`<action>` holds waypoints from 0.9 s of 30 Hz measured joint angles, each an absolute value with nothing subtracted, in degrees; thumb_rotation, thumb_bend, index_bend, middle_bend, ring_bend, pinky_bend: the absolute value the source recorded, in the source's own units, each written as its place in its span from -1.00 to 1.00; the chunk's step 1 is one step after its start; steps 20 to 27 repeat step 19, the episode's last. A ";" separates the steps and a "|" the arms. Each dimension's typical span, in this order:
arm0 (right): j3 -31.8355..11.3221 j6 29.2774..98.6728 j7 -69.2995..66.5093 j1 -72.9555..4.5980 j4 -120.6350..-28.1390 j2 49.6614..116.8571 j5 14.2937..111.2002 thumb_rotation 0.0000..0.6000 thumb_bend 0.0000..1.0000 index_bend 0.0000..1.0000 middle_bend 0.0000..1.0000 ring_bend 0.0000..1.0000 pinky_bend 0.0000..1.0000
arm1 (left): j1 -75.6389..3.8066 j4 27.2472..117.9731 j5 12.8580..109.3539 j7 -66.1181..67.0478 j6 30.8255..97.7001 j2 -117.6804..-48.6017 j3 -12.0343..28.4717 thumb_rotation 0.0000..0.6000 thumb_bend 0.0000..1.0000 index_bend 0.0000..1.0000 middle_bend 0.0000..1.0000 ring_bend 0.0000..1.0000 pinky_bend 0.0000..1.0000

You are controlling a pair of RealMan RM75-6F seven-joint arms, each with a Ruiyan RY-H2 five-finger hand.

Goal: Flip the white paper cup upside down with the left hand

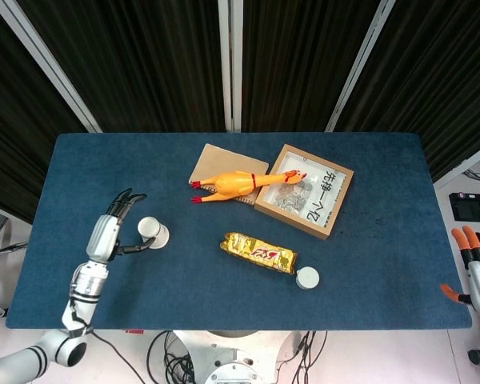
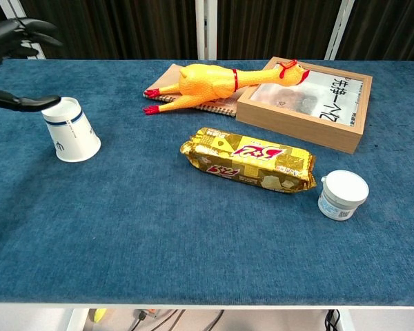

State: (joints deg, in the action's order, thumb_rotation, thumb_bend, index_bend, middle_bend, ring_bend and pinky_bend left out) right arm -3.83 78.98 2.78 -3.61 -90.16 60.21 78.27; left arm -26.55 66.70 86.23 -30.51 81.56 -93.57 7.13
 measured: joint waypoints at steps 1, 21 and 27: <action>-3.83 79.39 2.73 -3.52 -90.15 60.23 78.56 1.00 -0.87 -1.00 -1.00 -1.00 -1.00 | -26.04 68.32 86.26 -28.03 81.98 -91.93 6.99 1.00 -0.69 -0.61 -0.69 -0.97 -0.82; -3.36 82.29 6.24 -3.54 -90.04 62.88 82.45 1.00 -0.85 -1.00 -1.00 -1.00 -1.00 | -6.54 84.22 83.04 6.47 91.90 -68.46 -2.06 1.00 -0.68 -0.97 -1.00 -1.00 -0.92; -3.36 82.29 6.24 -3.54 -90.04 62.88 82.45 1.00 -0.85 -1.00 -1.00 -1.00 -1.00 | -6.54 84.22 83.04 6.47 91.90 -68.46 -2.06 1.00 -0.68 -0.97 -1.00 -1.00 -0.92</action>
